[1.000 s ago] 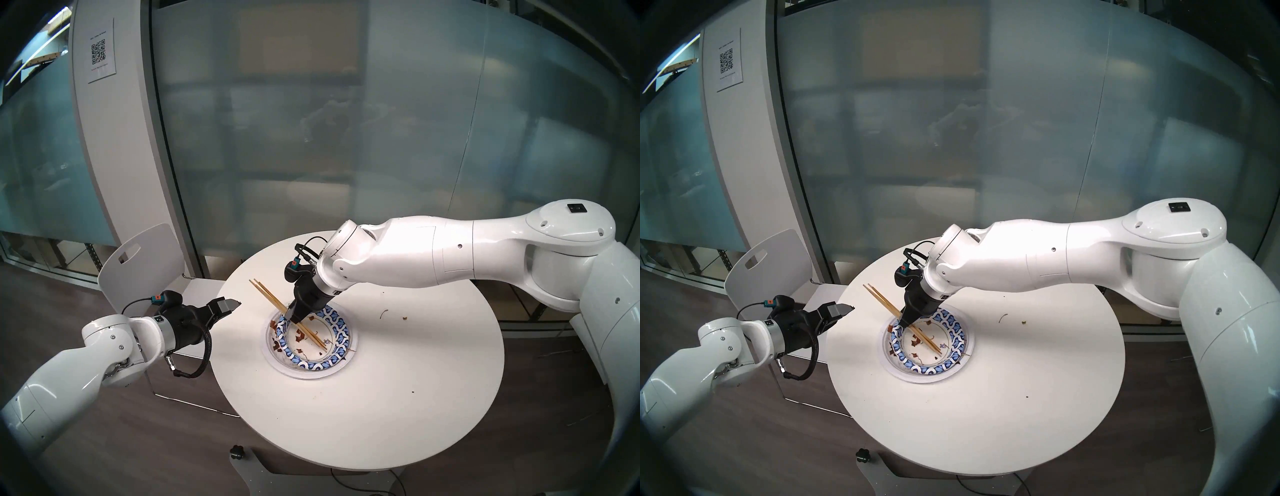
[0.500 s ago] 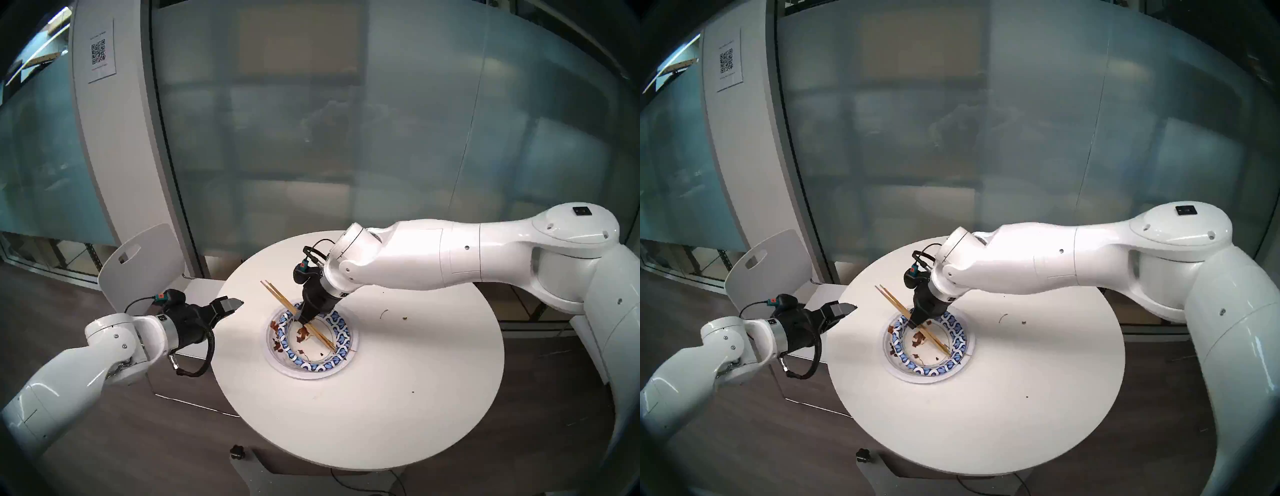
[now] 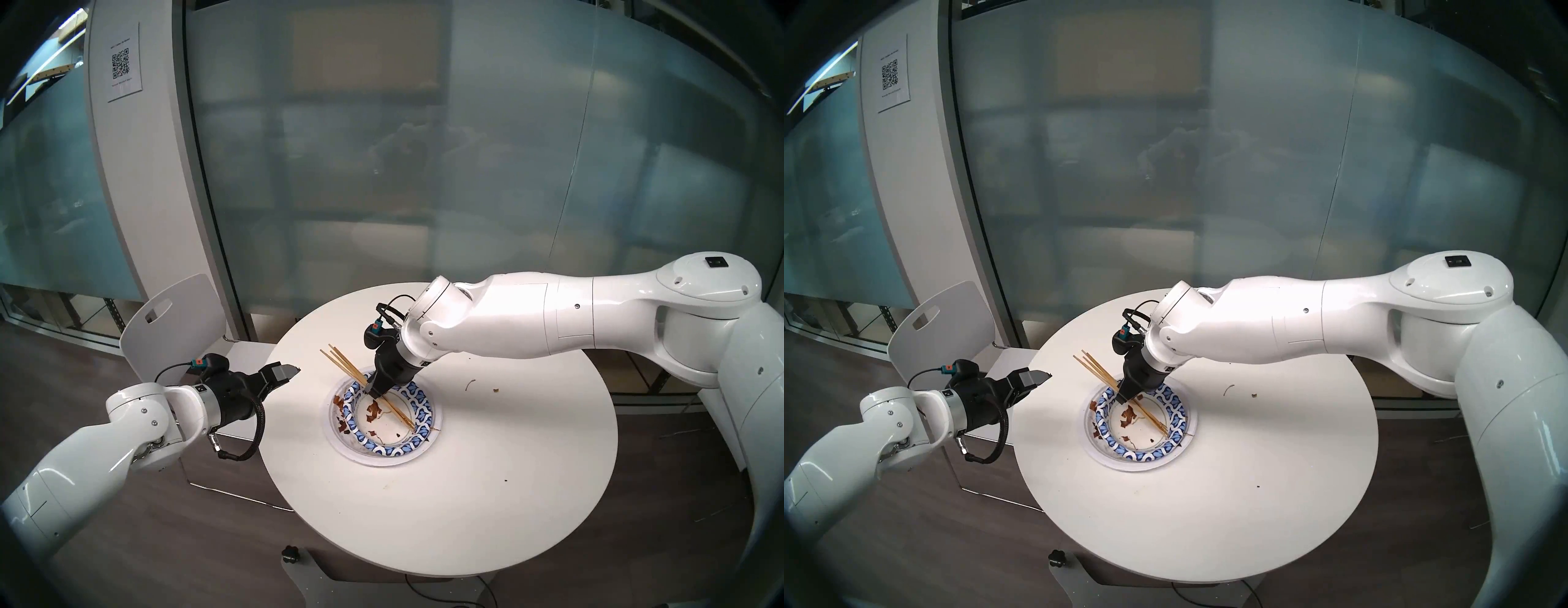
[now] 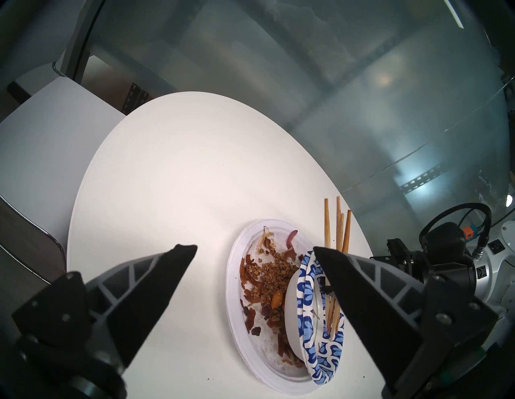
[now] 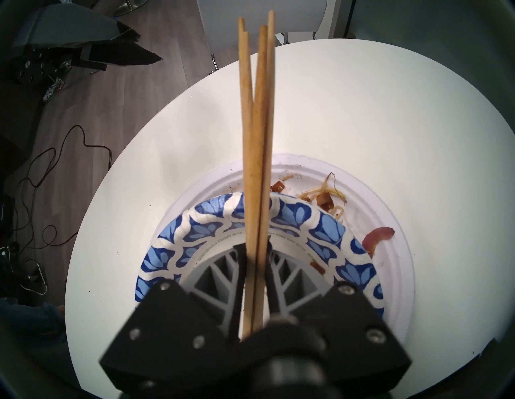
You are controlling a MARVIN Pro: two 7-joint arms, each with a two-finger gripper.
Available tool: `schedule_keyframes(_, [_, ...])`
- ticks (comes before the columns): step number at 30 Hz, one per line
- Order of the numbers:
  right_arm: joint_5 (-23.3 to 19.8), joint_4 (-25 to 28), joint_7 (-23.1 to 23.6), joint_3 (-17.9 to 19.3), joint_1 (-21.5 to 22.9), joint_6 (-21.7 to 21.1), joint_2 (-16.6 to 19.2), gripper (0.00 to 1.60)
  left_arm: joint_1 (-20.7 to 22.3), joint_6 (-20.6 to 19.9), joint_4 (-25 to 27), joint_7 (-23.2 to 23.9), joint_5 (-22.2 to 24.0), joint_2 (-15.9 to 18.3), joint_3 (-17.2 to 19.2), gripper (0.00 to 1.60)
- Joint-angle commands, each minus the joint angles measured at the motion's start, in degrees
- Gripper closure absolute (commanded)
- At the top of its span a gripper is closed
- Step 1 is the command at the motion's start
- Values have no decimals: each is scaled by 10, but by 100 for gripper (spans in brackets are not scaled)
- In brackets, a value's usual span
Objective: Stack the plates into one stack
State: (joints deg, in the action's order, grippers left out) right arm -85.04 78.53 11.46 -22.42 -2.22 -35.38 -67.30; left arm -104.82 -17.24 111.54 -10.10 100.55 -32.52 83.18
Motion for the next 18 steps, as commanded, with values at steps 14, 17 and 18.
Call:
schedule_keyframes(14, [-4,1,-5,7,9,-1,1,83,3,2,8,-1,4,3,6,0])
schedule_keyframes(17, [-6,1,-10,7,8,-3,0,82,4,2,8,0,4,4,6,0])
schedule_keyframes(18, [-6,2,-11,7,9,-3,0,80,4,1,7,0,5,4,6,0])
